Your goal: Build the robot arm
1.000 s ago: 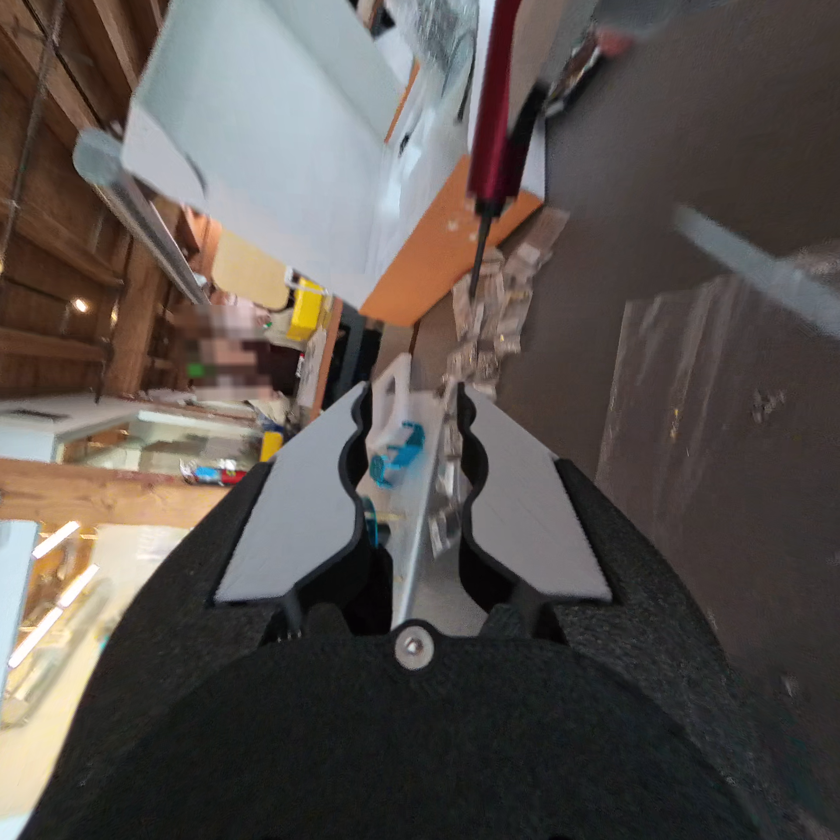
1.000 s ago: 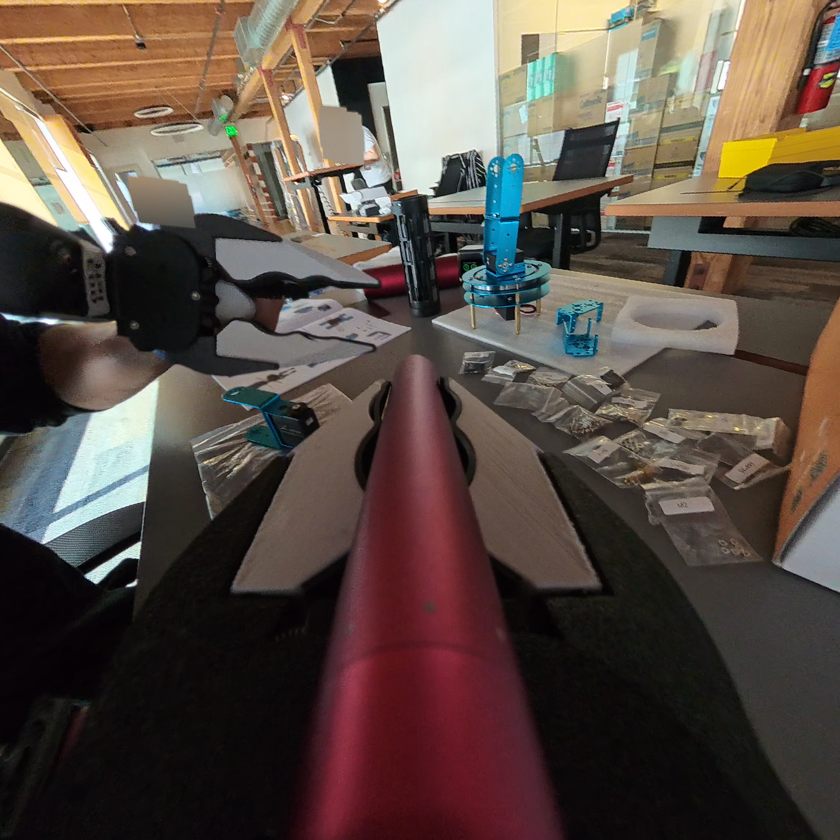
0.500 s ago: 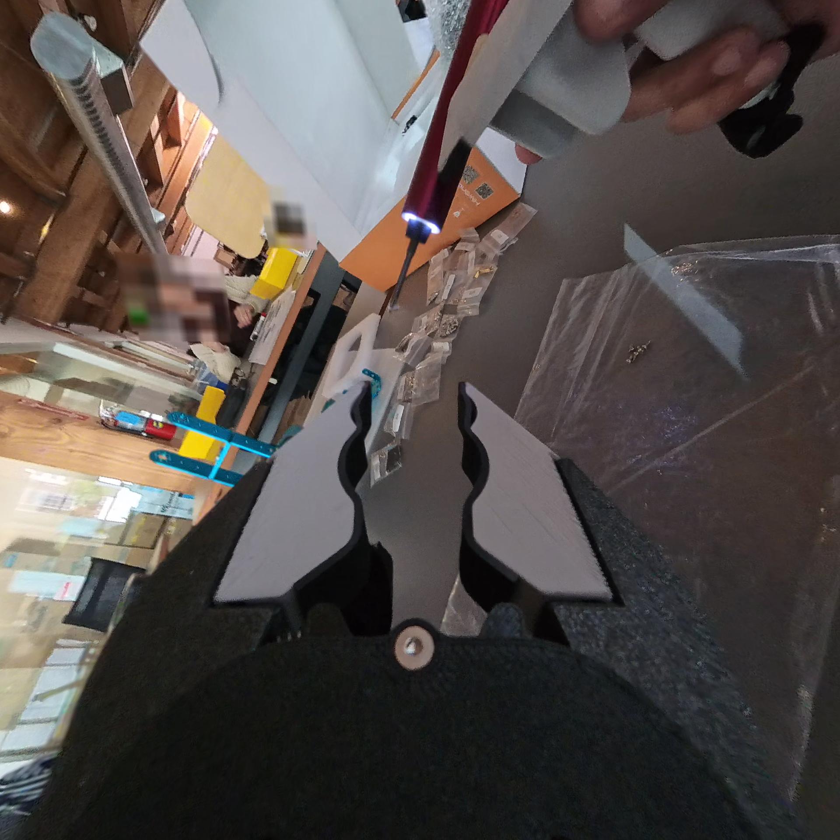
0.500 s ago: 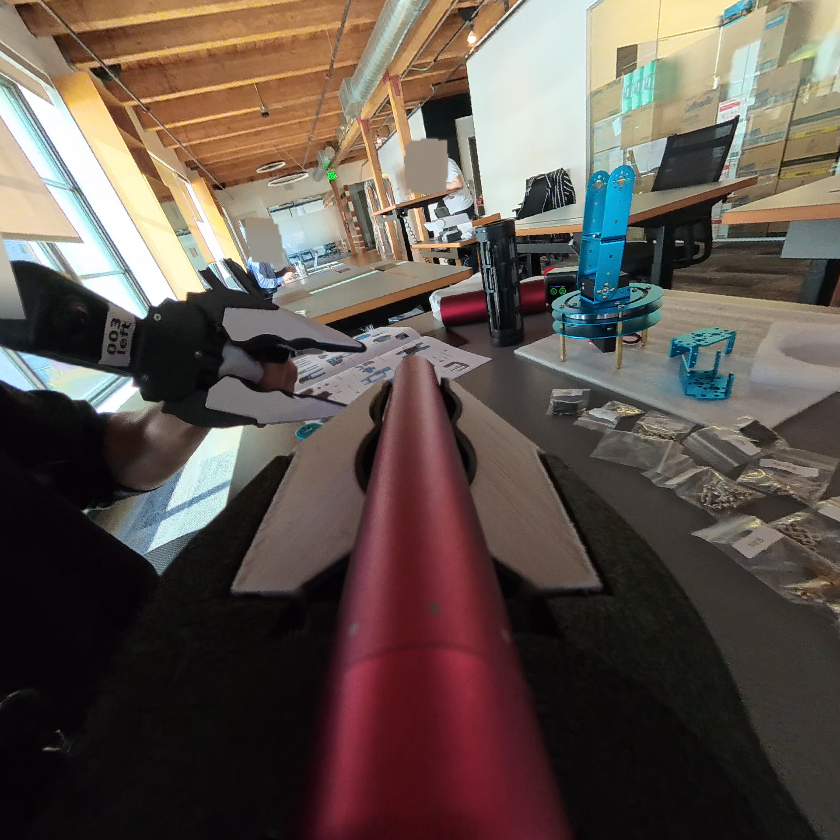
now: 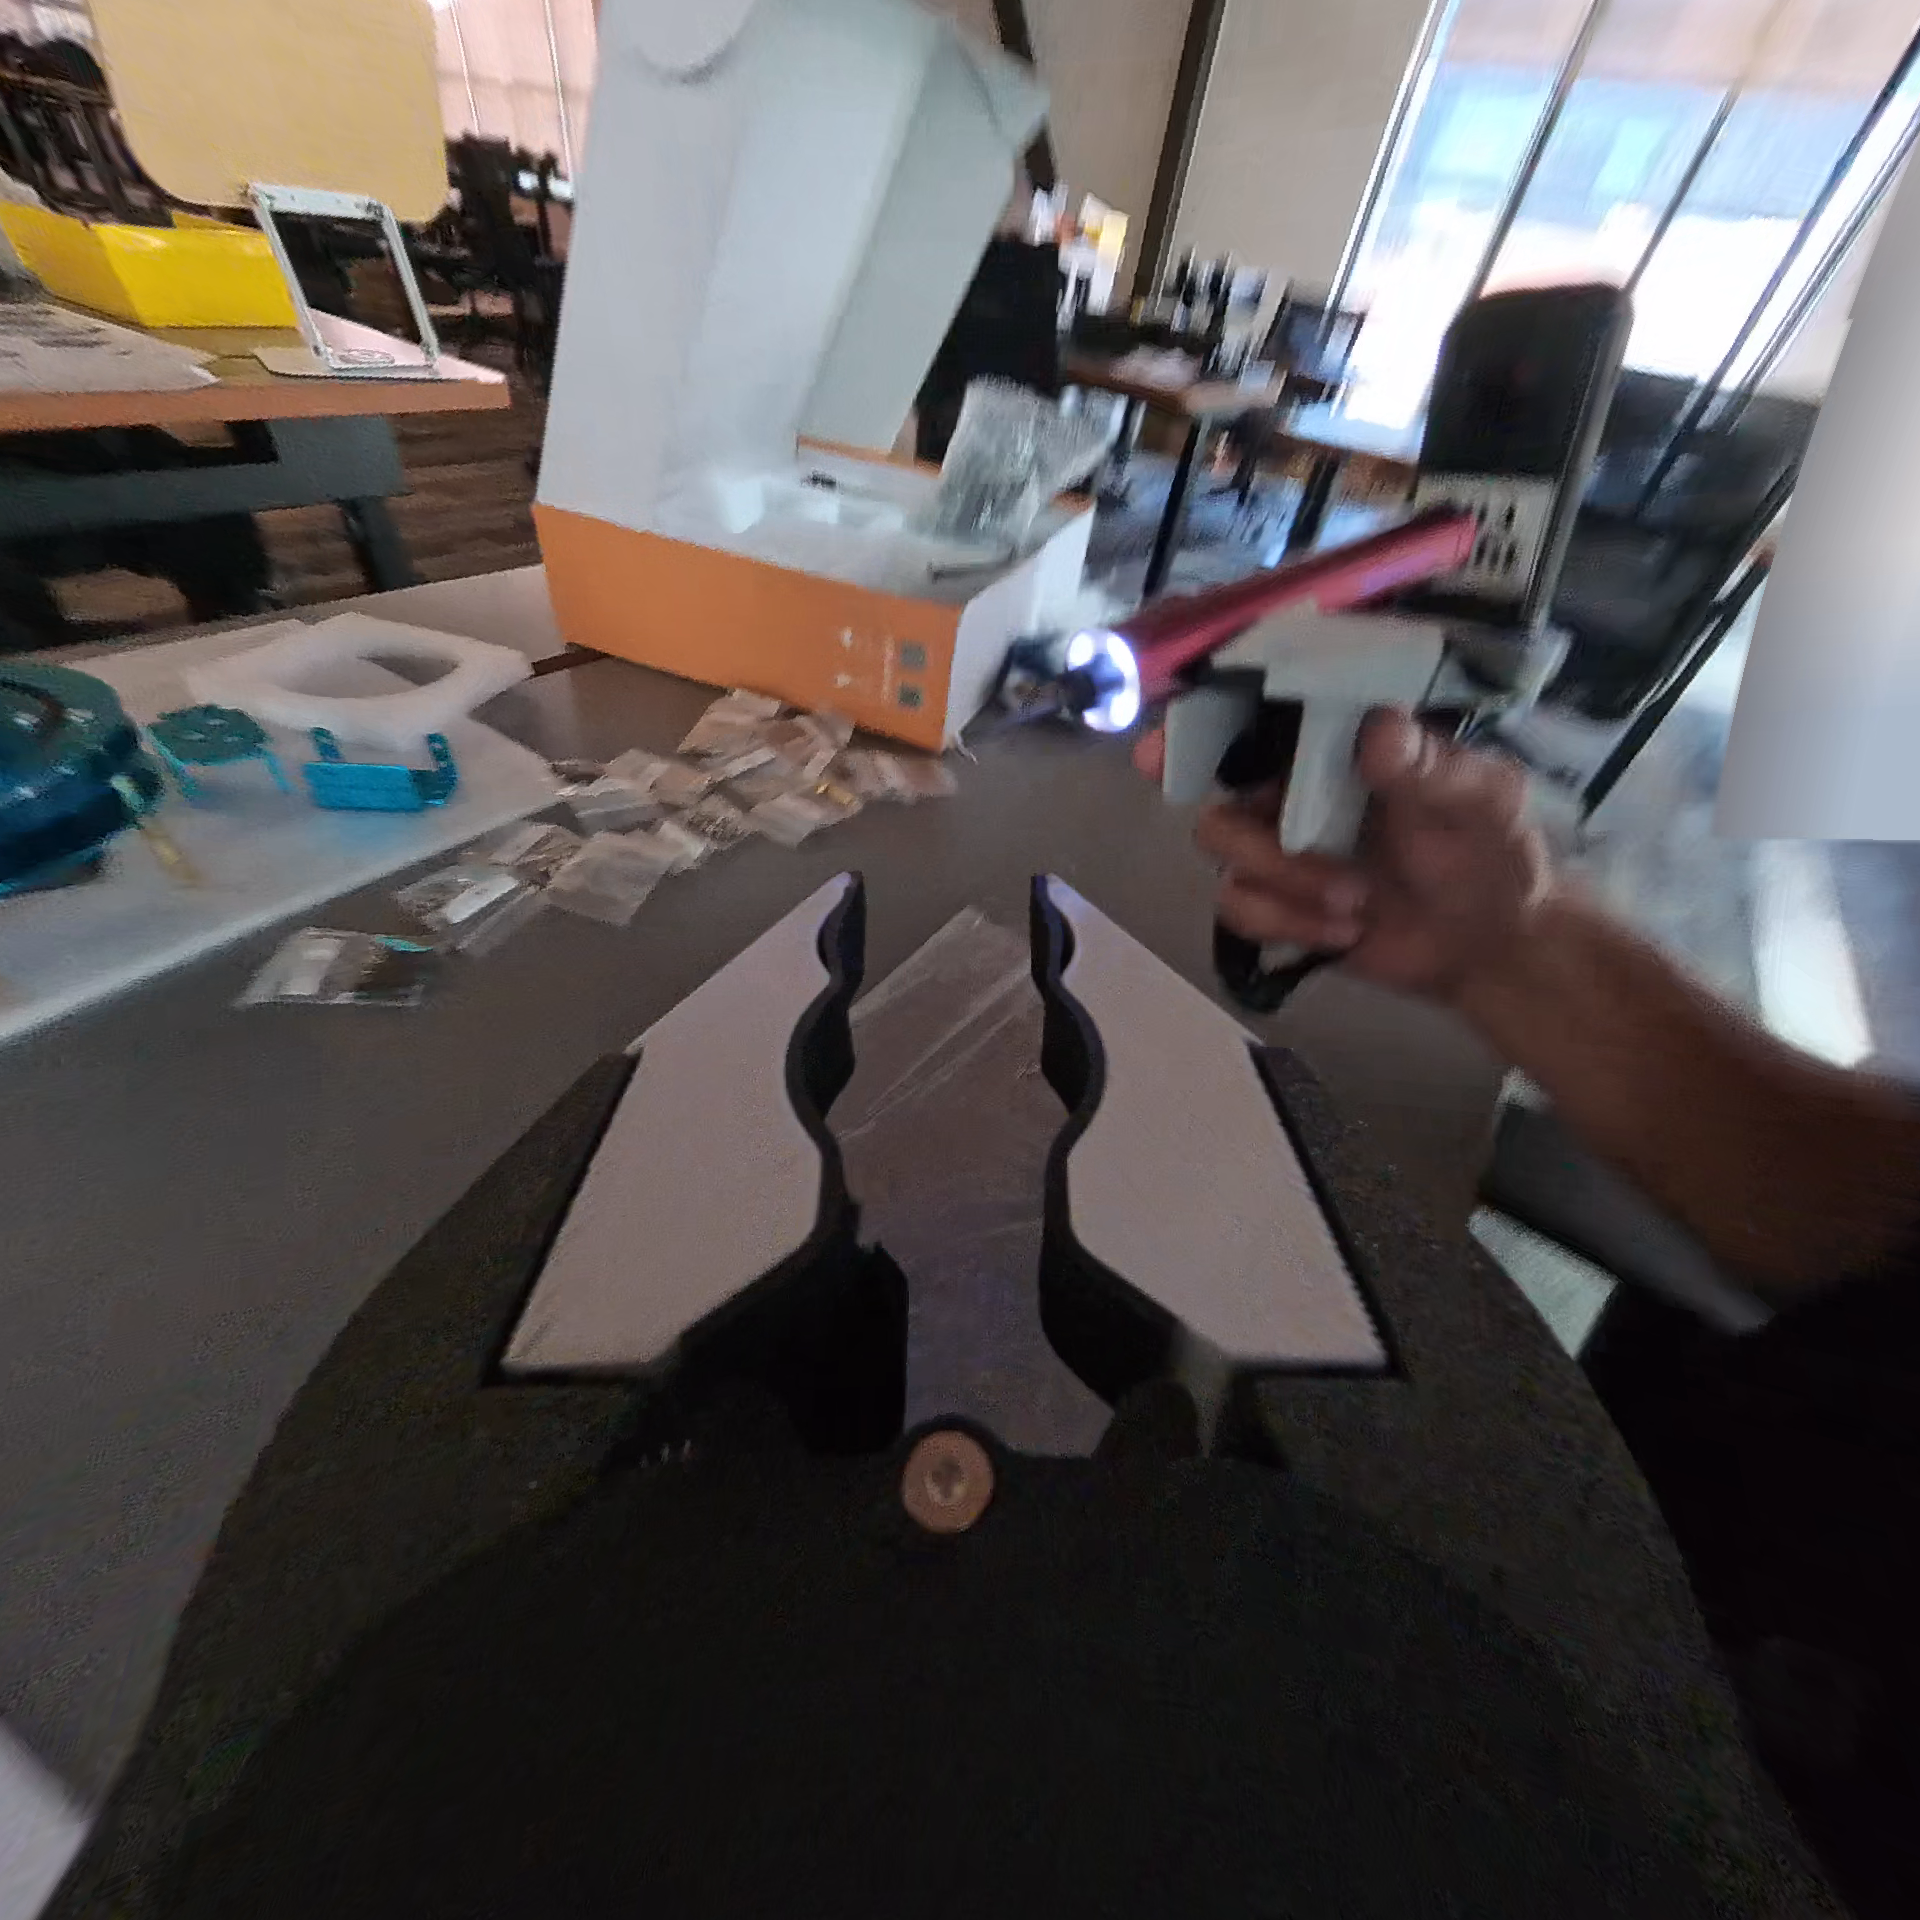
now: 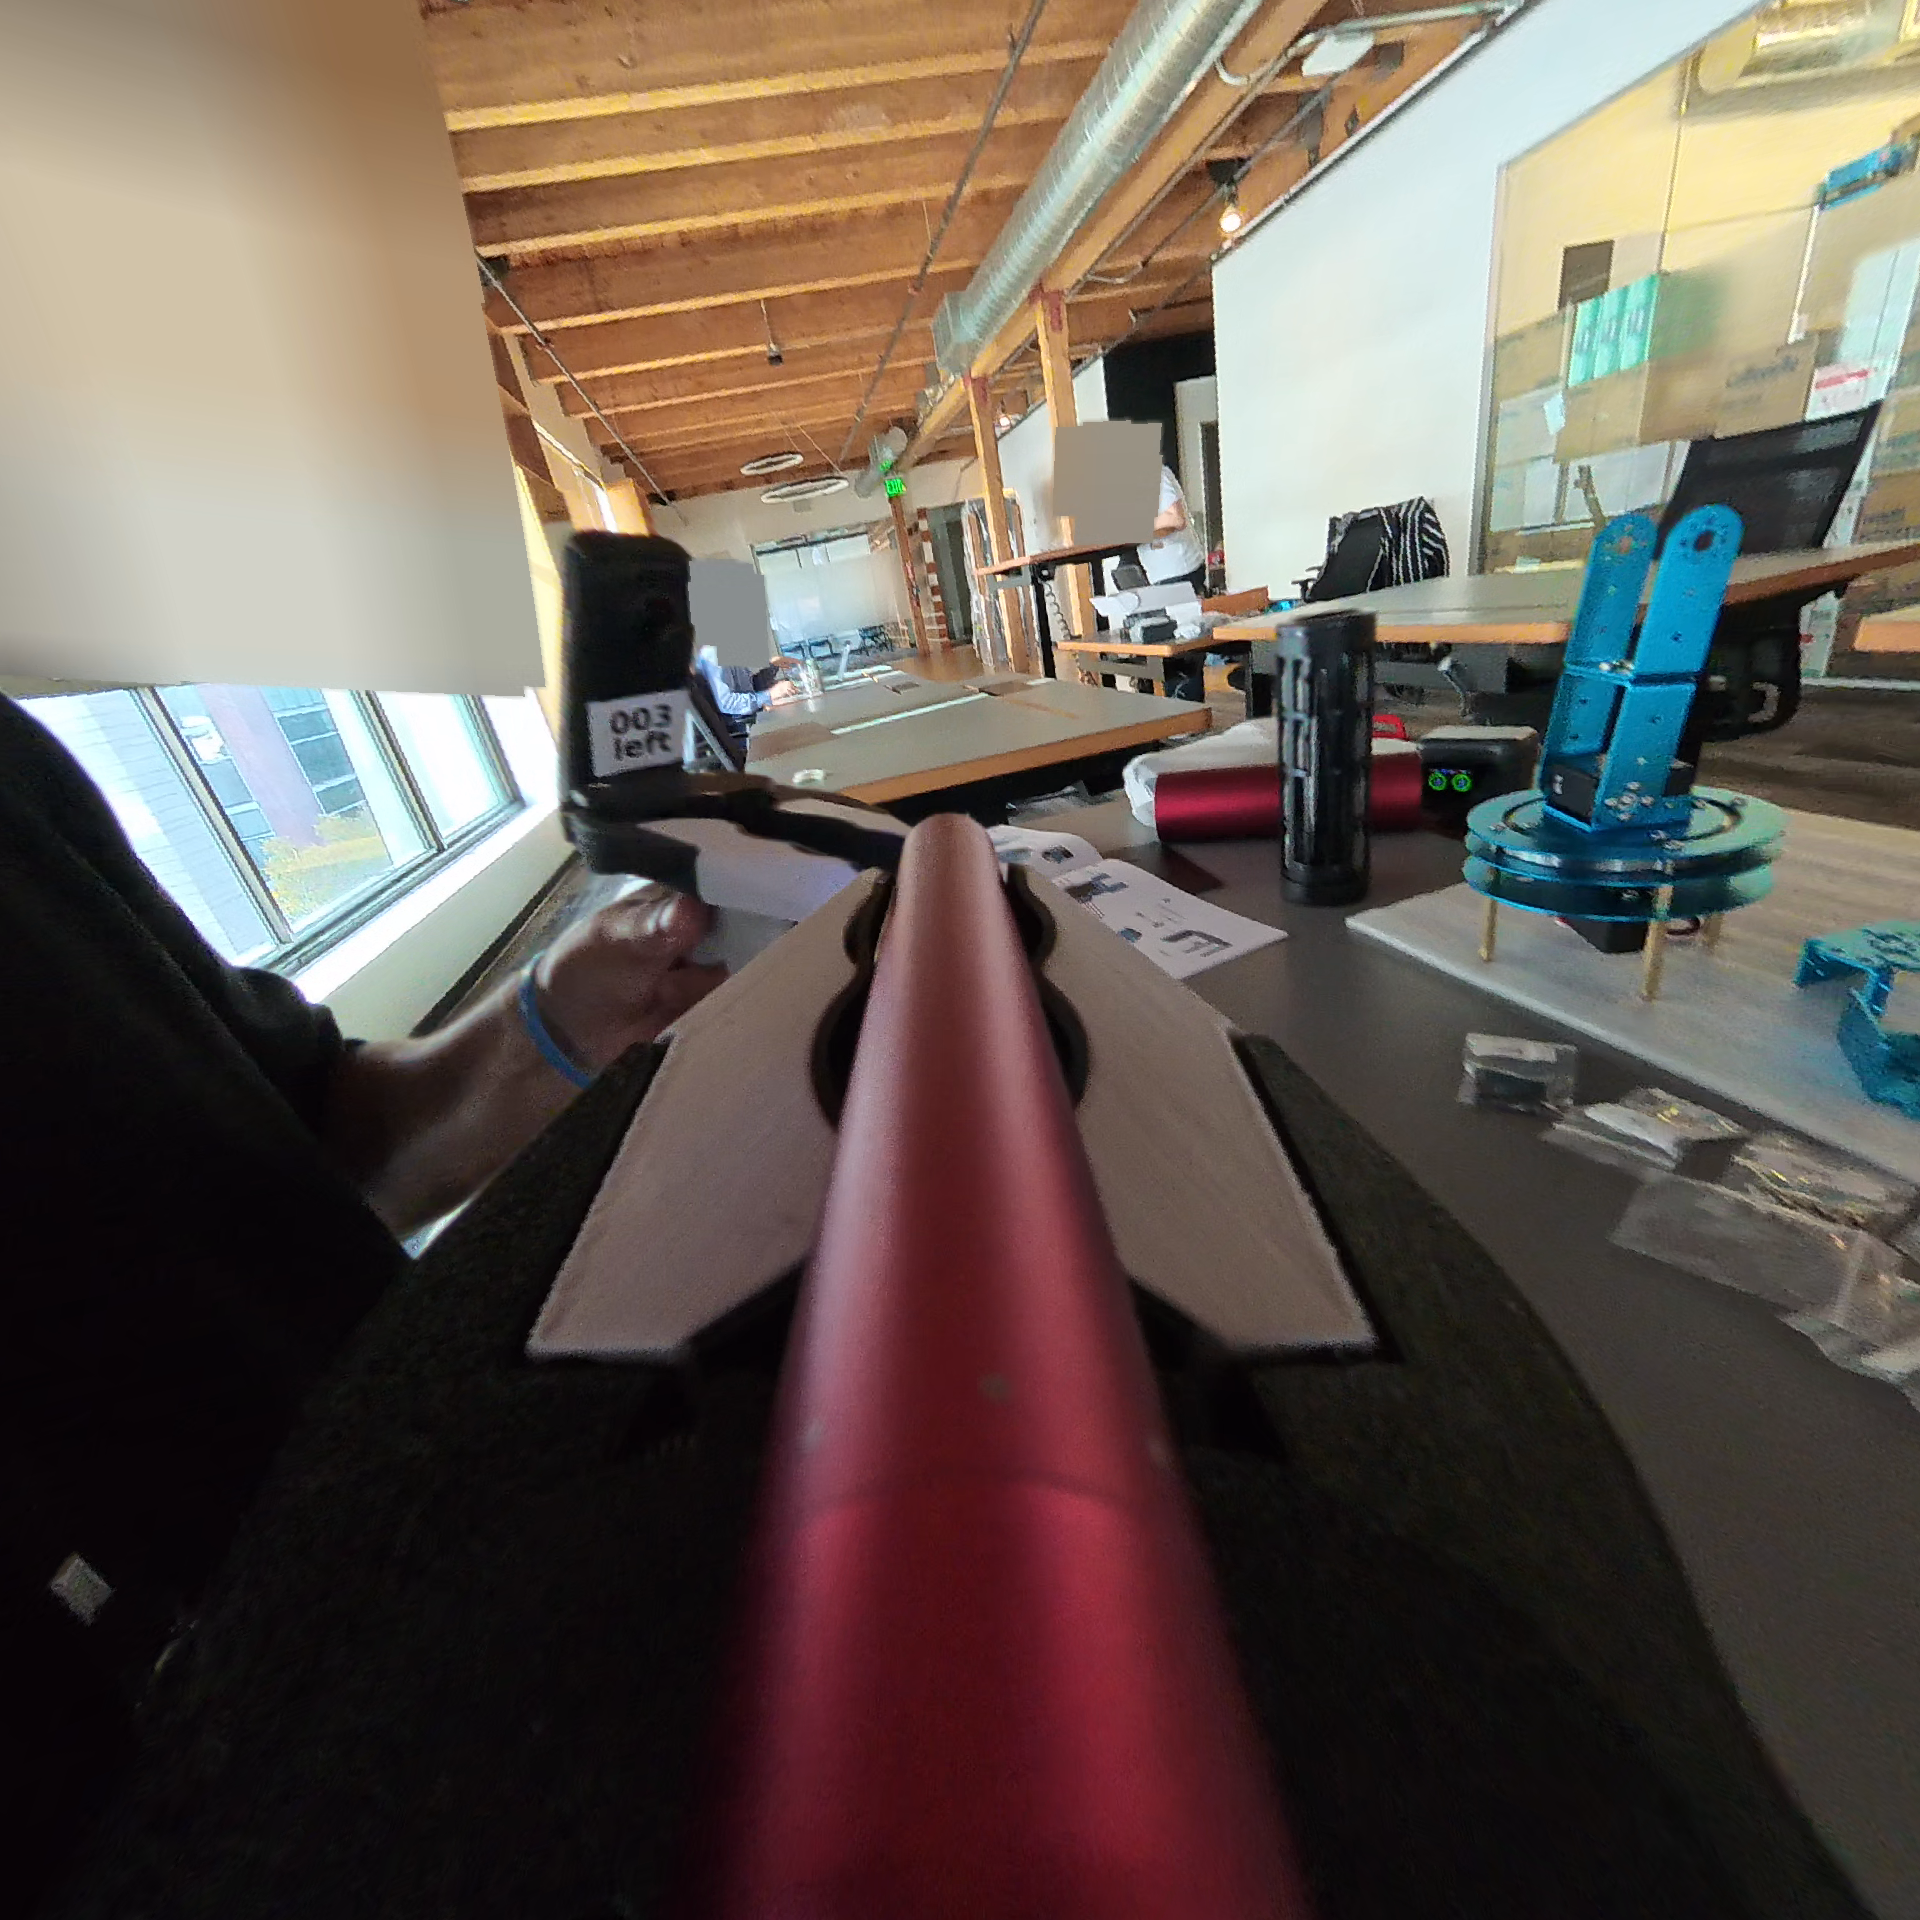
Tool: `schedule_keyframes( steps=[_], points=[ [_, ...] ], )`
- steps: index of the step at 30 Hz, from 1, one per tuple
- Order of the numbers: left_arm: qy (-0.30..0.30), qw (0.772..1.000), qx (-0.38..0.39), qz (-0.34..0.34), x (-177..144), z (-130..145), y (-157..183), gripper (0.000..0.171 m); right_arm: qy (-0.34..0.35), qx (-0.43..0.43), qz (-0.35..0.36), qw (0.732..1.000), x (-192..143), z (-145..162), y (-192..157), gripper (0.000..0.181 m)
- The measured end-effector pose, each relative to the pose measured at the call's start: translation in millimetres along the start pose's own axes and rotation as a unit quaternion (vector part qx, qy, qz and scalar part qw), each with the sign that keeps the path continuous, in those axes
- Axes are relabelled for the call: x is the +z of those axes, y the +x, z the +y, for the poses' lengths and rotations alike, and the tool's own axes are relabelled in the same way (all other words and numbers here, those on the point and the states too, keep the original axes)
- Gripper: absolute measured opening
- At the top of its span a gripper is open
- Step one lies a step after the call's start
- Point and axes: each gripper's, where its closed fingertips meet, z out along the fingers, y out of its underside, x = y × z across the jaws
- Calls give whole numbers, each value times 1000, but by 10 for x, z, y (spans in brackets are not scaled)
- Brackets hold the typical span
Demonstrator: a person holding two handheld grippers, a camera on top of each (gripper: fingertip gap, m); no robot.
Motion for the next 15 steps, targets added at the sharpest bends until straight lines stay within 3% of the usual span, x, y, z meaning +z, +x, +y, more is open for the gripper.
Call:
schedule_keyframes(
  steps=[4,15],
  points=[
    [59,995,-61,47,-50,-159,69,26,12,1,-7,1000,68,-7,-91,23],
    [87,994,-51,30,-115,-199,14,1,6,9,-20,1000,136,30,-123,21]
  ],
)
